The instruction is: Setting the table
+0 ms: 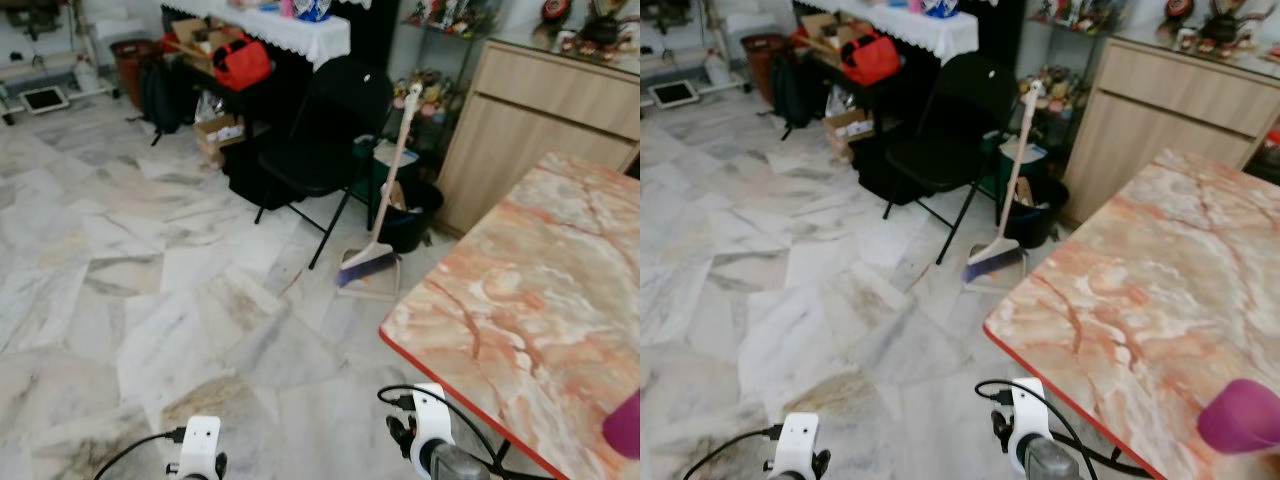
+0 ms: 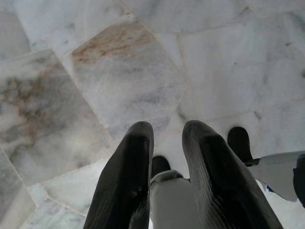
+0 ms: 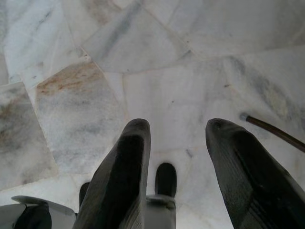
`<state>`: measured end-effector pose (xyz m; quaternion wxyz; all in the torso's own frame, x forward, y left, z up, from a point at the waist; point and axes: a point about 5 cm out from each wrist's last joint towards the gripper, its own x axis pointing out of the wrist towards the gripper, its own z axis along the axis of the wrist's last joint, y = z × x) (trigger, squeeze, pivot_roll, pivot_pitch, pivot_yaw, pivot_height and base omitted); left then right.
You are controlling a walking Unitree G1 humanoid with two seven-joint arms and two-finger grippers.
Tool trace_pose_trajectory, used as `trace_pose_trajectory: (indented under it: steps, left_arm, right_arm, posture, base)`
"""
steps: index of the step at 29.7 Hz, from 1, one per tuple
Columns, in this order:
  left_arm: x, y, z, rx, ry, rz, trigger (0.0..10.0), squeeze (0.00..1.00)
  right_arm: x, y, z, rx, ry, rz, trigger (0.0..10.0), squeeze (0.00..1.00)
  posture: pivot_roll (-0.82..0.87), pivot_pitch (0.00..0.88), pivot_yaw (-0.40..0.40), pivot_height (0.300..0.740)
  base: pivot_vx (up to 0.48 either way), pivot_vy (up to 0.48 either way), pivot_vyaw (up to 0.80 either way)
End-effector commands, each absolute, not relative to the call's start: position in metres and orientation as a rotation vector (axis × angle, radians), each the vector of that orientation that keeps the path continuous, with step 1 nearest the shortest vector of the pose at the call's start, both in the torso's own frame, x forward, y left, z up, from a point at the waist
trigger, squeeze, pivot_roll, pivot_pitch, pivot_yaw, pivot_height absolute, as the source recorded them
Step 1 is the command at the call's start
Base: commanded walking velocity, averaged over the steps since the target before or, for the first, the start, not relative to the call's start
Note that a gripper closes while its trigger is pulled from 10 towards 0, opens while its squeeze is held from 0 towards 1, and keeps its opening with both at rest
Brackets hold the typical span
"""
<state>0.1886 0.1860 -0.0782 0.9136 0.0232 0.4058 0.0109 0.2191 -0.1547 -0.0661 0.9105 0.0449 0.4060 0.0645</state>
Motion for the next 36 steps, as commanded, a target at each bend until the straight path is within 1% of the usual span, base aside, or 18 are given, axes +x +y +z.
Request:
trace_pose_trajectory:
  steps: [1, 6, 11, 36]
  left_arm:
    - [0.1826, 0.1861, -0.0813, 0.028, 0.855, 0.032, 10.0, 0.0]
    - [0.183, 0.1873, -0.0807, 0.039, 0.845, 0.031, 10.0, 0.0]
    - [0.183, 0.1879, -0.0808, 0.045, 0.851, 0.036, 10.0, 0.0]
    - [0.1885, 0.1858, -0.0782, 0.046, 0.832, 0.02, 10.0, 0.0]
  right_arm:
    - [0.2209, -0.1575, -0.0647, 0.102, 0.823, 0.114, 10.0, 0.0]
    - [0.2215, -0.1585, -0.0644, 0.107, 0.821, 0.102, 10.0, 0.0]
    - [0.2218, -0.1595, -0.0643, 0.112, 0.825, 0.094, 10.0, 0.0]
    - [0.2207, -0.165, -0.065, 0.109, 0.832, 0.056, 10.0, 0.0]
  posture:
    - [0.08, 0.0, -0.057, 0.727]
    - [0.08, 0.0, -0.057, 0.727]
    - [0.08, 0.0, -0.057, 0.727]
    - [0.08, 0.0, -0.052, 0.727]
  base:
    - [-0.48, 0.0, 0.0]
    - [-0.39, 0.0, 0.0]
    - [0.0, 0.0, 0.0]
    - [0.0, 0.0, -0.69]
